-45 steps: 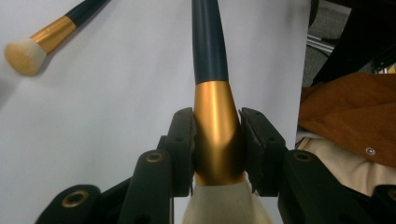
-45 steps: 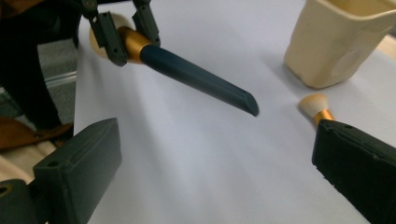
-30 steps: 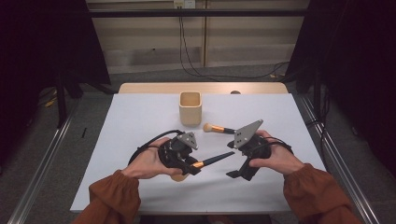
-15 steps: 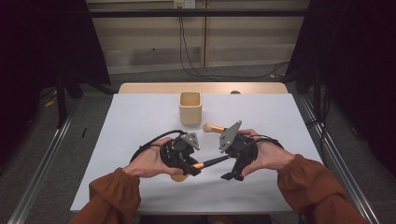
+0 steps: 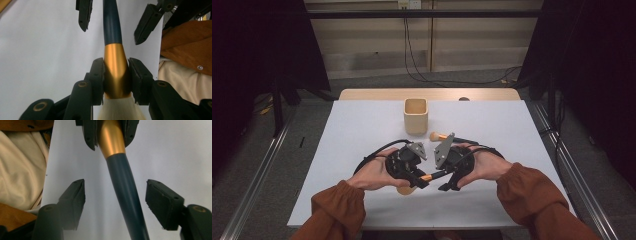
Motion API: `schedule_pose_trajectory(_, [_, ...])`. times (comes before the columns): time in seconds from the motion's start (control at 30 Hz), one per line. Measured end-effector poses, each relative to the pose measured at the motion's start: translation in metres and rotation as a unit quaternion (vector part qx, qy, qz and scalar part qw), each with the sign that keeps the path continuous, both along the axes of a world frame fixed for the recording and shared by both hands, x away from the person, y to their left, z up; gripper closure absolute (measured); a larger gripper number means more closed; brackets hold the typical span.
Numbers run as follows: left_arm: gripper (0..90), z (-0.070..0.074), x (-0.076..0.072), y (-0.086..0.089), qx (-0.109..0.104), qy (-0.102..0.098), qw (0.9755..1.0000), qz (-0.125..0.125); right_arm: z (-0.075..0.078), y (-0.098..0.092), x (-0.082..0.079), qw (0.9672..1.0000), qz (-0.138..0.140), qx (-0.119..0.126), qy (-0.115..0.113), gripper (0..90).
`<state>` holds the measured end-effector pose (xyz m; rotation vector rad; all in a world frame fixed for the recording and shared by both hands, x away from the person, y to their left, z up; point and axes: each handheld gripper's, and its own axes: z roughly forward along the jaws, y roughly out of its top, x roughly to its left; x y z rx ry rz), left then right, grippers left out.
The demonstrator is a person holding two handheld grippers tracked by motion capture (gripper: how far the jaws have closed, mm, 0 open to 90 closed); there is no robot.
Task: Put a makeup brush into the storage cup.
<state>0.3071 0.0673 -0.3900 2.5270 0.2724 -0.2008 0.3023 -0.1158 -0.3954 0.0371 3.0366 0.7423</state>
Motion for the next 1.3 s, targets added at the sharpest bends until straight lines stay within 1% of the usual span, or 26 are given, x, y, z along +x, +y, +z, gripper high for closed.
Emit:
schedule_pose_trajectory(0.07, [66.3, -0.001, 0.000, 0.001, 0.002, 0.000, 1.0000, -0.002, -0.001, 0.003, 0.001, 1.0000, 0.005, 0.000, -0.001, 41.6])
schedule_pose_trajectory(0.1, [66.3, -0.002, -0.001, 0.000, -0.002, 0.001, 1.0000, 0.009, -0.001, 0.004, 0.001, 1.0000, 0.008, 0.000, -0.002, 43.1])
schedule_pose_trajectory(0.13, [66.3, -0.002, 0.000, 0.001, 0.001, 0.002, 1.0000, -0.001, -0.002, 0.005, 0.001, 1.0000, 0.008, 0.001, -0.003, 44.6])
schedule_pose_trajectory(0.17, [66.3, -0.002, -0.001, 0.001, 0.001, 0.001, 1.0000, 0.002, -0.002, 0.007, 0.002, 1.0000, 0.010, 0.000, -0.001, 46.7])
schedule_pose_trajectory(0.23, [66.3, -0.003, 0.000, 0.003, -0.002, 0.006, 1.0000, -0.001, -0.002, 0.008, 0.003, 0.9999, 0.013, 0.002, -0.001, 52.1])
schedule_pose_trajectory(0.27, [66.3, -0.004, -0.001, 0.003, -0.006, 0.004, 1.0000, 0.004, -0.002, 0.009, 0.003, 0.9999, 0.013, 0.002, -0.002, 54.6])
schedule_pose_trajectory(0.4, [66.3, -0.007, -0.001, 0.003, -0.002, 0.009, 1.0000, -0.003, -0.004, 0.011, 0.004, 0.9999, 0.014, 0.009, -0.001, 60.9])
schedule_pose_trajectory(0.47, [66.3, -0.007, -0.002, 0.003, -0.008, 0.011, 0.9999, 0.006, -0.005, 0.012, 0.004, 0.9998, 0.013, 0.013, 0.001, 64.9])
schedule_pose_trajectory(0.5, [66.3, -0.007, -0.001, 0.004, -0.008, 0.008, 0.9999, 0.003, -0.005, 0.012, 0.004, 0.9998, 0.013, 0.014, -0.001, 65.7])
schedule_pose_trajectory(0.53, [66.3, -0.006, -0.001, 0.004, -0.006, 0.011, 0.9999, -0.003, -0.006, 0.013, 0.004, 0.9998, 0.013, 0.014, -0.001, 66.4])
schedule_pose_trajectory(0.6, [66.4, -0.007, -0.001, 0.003, -0.004, 0.013, 0.9999, -0.004, -0.006, 0.013, 0.003, 0.9997, 0.017, 0.016, -0.002, 69.2])
schedule_pose_trajectory(0.63, [66.3, -0.007, 0.000, 0.004, -0.004, 0.012, 0.9999, -0.007, -0.006, 0.013, 0.003, 0.9997, 0.016, 0.017, -0.002, 69.9])
schedule_pose_trajectory(0.7, [66.3, -0.007, 0.000, 0.004, -0.008, 0.016, 0.9998, -0.005, -0.006, 0.013, 0.002, 0.9997, 0.016, 0.017, -0.001, 70.7])
schedule_pose_trajectory(0.73, [66.3, -0.007, 0.000, 0.004, -0.008, 0.009, 0.9999, -0.005, -0.006, 0.012, 0.003, 0.9997, 0.019, 0.017, 0.001, 71.1])
schedule_pose_trajectory(0.77, [66.3, -0.007, 0.000, 0.004, -0.005, 0.007, 0.9999, -0.009, -0.007, 0.012, 0.003, 0.9996, 0.020, 0.017, 0.001, 71.5])
schedule_pose_trajectory(0.87, [66.3, -0.008, 0.001, 0.004, -0.002, 0.010, 0.9998, -0.016, -0.008, 0.013, 0.003, 0.9997, 0.020, 0.015, 0.006, 72.4])
schedule_pose_trajectory(0.9, [66.2, -0.008, 0.001, 0.004, -0.003, 0.013, 0.9998, -0.013, -0.008, 0.013, 0.003, 0.9997, 0.021, 0.014, 0.007, 72.9])
schedule_pose_trajectory(0.93, [66.2, -0.008, 0.001, 0.004, -0.006, 0.012, 0.9999, -0.010, -0.008, 0.013, 0.002, 0.9995, 0.026, 0.017, 0.007, 73.4])
schedule_pose_trajectory(1.0, [65.9, -0.007, 0.003, 0.005, -0.008, 0.016, 0.9998, -0.010, -0.007, 0.012, 0.001, 0.9995, 0.023, 0.017, 0.010, 74.2])
schedule_pose_trajectory(1.03, [65.8, -0.007, 0.003, 0.006, -0.012, 0.013, 0.9998, -0.006, -0.006, 0.012, 0.002, 0.9994, 0.024, 0.020, 0.013, 74.4])
schedule_pose_trajectory(1.1, [65.5, -0.006, 0.003, 0.006, -0.012, 0.017, 0.9997, -0.010, -0.005, 0.011, 0.001, 0.9994, 0.022, 0.022, 0.018, 74.8])
schedule_pose_trajectory(1.17, [65.2, -0.007, 0.002, 0.006, -0.017, 0.012, 0.9998, -0.007, -0.005, 0.010, 0.001, 0.9993, 0.022, 0.024, 0.021, 74.9])
schedule_pose_trajectory(1.2, [65.1, -0.007, 0.003, 0.006, -0.019, 0.016, 0.9996, -0.010, -0.005, 0.010, 0.001, 0.9992, 0.023, 0.023, 0.022, 75.0])
schedule_pose_trajectory(1.23, [64.5, -0.009, 0.002, 0.006, -0.025, 0.018, 0.9995, -0.007, -0.005, 0.010, 0.001, 0.9992, 0.024, 0.022, 0.024, 75.0])
schedule_pose_trajectory(1.27, [62.8, -0.009, 0.003, 0.006, -0.028, 0.021, 0.9993, -0.009, -0.005, 0.010, 0.001, 0.9991, 0.025, 0.021, 0.027, 75.0])
schedule_pose_trajectory(1.3, [61.4, -0.010, 0.002, 0.006, -0.032, 0.019, 0.9993, -0.009, -0.005, 0.009, 0.001, 0.9992, 0.025, 0.019, 0.026, 75.1])
